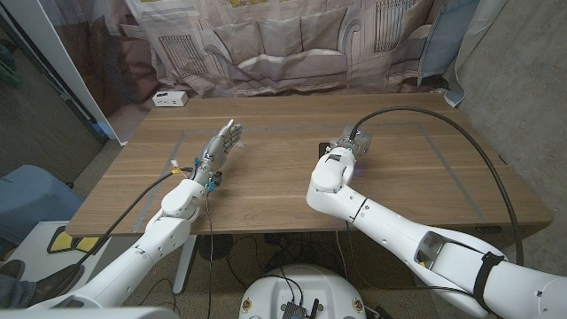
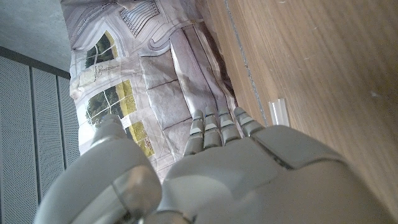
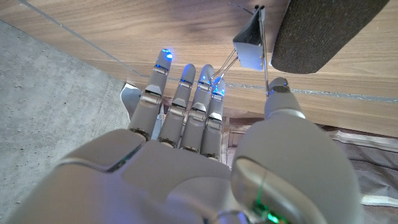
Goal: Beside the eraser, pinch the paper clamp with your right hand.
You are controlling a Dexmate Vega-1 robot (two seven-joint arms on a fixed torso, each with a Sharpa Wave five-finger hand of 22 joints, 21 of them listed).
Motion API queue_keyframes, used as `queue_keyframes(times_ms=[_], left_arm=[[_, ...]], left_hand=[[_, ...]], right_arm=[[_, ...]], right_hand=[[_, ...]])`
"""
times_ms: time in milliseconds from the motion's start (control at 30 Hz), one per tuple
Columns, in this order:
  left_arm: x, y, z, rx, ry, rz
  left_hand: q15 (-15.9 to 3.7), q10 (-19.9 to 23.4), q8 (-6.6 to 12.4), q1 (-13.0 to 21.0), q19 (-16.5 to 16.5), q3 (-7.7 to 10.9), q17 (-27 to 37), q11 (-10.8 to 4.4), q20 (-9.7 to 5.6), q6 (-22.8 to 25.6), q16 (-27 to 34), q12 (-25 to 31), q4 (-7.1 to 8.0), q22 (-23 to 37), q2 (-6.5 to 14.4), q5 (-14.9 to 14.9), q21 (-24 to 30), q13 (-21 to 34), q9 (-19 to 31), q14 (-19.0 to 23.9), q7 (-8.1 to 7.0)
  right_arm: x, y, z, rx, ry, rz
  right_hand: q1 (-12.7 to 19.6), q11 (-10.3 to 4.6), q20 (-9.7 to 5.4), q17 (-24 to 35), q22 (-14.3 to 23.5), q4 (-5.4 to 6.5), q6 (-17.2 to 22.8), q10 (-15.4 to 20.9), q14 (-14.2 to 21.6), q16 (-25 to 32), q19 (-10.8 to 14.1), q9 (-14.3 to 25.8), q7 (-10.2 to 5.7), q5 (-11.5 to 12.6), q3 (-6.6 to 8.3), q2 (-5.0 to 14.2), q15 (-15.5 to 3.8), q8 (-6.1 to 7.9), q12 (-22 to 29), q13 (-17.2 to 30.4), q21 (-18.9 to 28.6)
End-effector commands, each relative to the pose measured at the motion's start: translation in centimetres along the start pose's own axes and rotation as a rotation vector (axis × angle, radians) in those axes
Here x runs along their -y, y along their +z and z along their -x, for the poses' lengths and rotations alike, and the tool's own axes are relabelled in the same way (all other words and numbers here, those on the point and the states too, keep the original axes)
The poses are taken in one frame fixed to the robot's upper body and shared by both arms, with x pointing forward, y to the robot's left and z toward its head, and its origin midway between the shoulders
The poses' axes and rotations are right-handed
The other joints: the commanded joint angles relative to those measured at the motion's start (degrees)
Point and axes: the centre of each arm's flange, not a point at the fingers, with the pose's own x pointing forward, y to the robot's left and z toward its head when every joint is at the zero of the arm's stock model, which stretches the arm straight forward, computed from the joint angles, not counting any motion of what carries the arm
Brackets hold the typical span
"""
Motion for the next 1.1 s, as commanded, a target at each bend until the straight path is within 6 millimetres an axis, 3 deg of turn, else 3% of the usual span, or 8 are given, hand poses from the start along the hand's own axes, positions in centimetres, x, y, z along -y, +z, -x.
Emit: queue_keyframes(times_ms=[33, 867, 1100], left_arm=[[0.4, 0.5, -0.4, 0.008, -0.003, -0.007], [1.3, 1.5, -0.3, 0.031, 0.021, -0.025], [1.4, 1.3, -0.3, 0.021, 0.024, -0.019]], left_hand=[[-0.19, 0.6, 0.09, 0.2, 0.1, 0.29, 0.3, 0.04, 0.47, 0.7, -0.1, 0.0, -0.35, 0.3, 0.4, 0.0, -0.1, 0.2, 0.3, 0.4, -0.07], [-0.25, 0.9, 0.11, 0.3, 0.2, 0.41, 0.3, 0.22, -0.1, 0.9, -0.1, 0.1, -0.6, 0.3, 0.5, 0.0, -0.1, 0.2, 0.3, 0.7, 0.05], [-0.33, 0.9, 0.09, 0.3, 0.2, 0.43, 0.3, 0.15, 0.05, 0.9, -0.1, 0.0, -0.66, 0.3, 0.6, -0.1, -0.1, 0.2, 0.3, 0.7, 0.05]], right_arm=[[1.0, -0.4, 0.5, 0.018, -0.03, -0.029], [4.4, -1.5, 2.8, 0.13, -0.099, -0.158], [4.7, -1.6, 3.0, 0.142, -0.125, -0.179]], right_hand=[[1.0, -0.35, -0.03, 0.2, 0.1, -0.08, 0.6, 0.8, 0.7, 0.2, 0.4, 0.3, -0.4, 0.0, 0.55, 0.04, -0.13, 0.17, 0.3, 0.1, -0.1], [2.6, -1.46, -0.06, 0.4, 0.1, -0.32, 1.1, 1.4, 1.3, 0.3, 0.2, 0.3, -0.96, -0.1, 0.83, 0.1, -0.63, -0.37, 0.1, 0.1, -0.3], [5.3, -1.66, 0.16, 0.2, 0.1, -0.94, 1.7, 1.7, 3.0, 0.7, -0.4, 0.3, -1.24, 0.1, 1.47, -0.13, -0.72, -0.67, -0.2, 0.0, -0.6]])
